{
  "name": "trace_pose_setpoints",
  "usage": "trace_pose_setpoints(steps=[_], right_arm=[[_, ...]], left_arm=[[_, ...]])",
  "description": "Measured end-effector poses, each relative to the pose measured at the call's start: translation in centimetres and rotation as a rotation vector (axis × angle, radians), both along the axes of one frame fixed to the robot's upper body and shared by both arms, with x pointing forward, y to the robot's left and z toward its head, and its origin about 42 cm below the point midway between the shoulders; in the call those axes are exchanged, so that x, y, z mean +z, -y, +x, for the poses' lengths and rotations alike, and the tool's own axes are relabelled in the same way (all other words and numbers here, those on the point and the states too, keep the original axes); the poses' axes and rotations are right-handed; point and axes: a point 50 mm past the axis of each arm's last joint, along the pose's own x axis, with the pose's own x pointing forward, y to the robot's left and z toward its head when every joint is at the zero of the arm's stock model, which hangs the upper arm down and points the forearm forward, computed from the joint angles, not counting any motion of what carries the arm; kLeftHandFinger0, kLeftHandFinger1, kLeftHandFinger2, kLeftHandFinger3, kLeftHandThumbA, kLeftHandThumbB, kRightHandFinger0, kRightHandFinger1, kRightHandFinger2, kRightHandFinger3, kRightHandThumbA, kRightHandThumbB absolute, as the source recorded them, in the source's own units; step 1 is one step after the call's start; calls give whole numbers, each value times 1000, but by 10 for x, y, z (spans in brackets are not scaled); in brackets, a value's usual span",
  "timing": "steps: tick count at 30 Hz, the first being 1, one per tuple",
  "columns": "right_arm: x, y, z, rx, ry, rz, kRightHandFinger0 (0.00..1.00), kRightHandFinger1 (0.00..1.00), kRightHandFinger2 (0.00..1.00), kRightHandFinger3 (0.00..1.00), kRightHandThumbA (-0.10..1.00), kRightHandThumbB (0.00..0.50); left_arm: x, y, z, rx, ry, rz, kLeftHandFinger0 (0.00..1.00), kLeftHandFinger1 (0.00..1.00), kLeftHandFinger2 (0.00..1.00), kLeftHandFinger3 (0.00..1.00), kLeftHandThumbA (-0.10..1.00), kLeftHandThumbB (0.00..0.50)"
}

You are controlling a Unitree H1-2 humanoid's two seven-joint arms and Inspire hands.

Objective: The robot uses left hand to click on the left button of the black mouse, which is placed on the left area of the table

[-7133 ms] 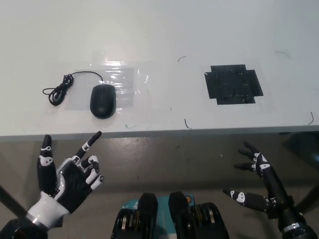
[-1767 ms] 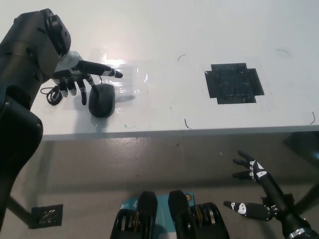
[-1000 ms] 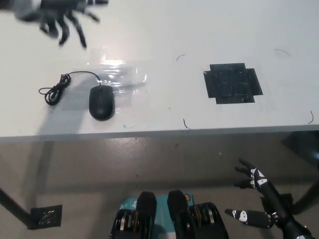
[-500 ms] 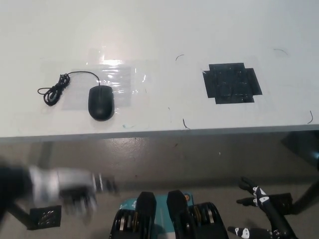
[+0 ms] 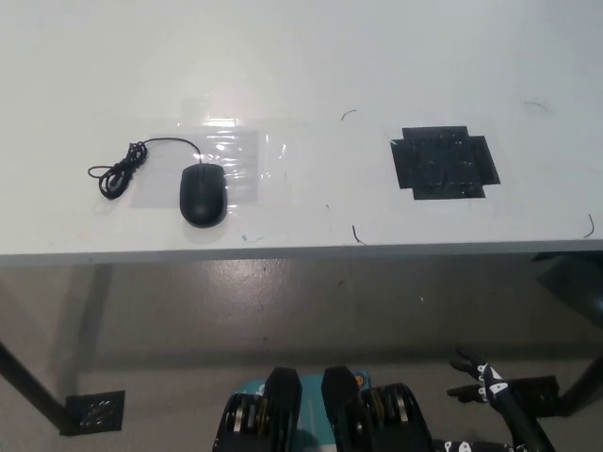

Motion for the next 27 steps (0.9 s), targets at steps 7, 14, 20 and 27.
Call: trace_pose_setpoints(steps=[7, 14, 20, 27], right_arm=[[-2, -3, 0, 2, -7, 5, 661, 657, 884, 1000, 1000, 153], [-2, -6, 0, 8, -7, 9, 679, 672, 901, 1000, 1000, 175], [-2, -8, 0, 12, -6, 11, 804, 849, 1000, 1000, 973, 137], [0, -11, 4, 19, 12, 0, 1000, 1000, 1000, 1000, 1000, 207]], left_arm=[[-23, -7, 39, 265, 76, 4, 910, 875, 997, 1000, 1000, 143], [-45, -25, 60, 478, 108, 53, 1000, 1000, 1000, 1000, 1000, 259], [-56, -34, 67, 614, 166, 79, 1000, 1000, 1000, 1000, 1000, 228], [-50, -39, 76, 718, 291, 79, 1000, 1000, 1000, 1000, 1000, 189]])
